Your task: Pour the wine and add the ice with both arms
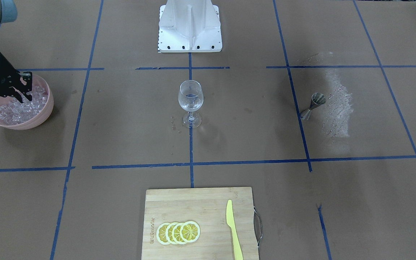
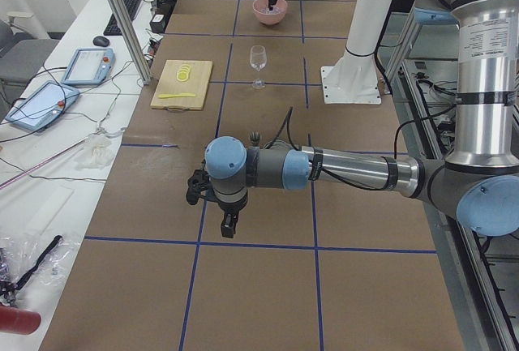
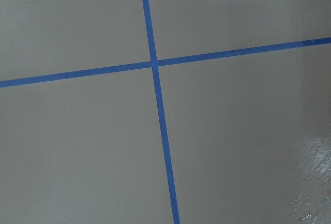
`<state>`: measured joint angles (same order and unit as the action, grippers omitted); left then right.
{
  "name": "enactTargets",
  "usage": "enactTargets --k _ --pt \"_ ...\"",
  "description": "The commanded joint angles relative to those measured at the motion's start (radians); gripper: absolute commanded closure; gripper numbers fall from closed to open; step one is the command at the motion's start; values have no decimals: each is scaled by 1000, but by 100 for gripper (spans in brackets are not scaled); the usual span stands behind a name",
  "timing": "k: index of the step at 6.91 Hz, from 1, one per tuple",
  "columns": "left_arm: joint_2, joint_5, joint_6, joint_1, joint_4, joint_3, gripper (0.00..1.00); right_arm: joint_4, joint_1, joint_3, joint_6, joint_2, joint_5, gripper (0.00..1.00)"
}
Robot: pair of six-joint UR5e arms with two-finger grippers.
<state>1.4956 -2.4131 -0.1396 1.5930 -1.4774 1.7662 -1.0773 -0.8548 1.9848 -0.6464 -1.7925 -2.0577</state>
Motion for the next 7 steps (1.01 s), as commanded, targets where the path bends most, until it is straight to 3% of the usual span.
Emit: enactTargets --k 1,2,4,6,7 --pt "-1 5 0 2 0 -2 0 -226 -7 111 -1 139 -6 100" --pt "0 31 0 2 2 1 0 -416 -7 150 -12 276 -4 100" --pt "0 144 -3 2 3 4 0 -626 19 157 -80 509 -4 100" --pt "-12 149 -6 5 3 33 0 -746 147 144 -267 716 39 100" --pt "-15 149 -6 10 3 39 0 -750 204 117 -357 802 110 100"
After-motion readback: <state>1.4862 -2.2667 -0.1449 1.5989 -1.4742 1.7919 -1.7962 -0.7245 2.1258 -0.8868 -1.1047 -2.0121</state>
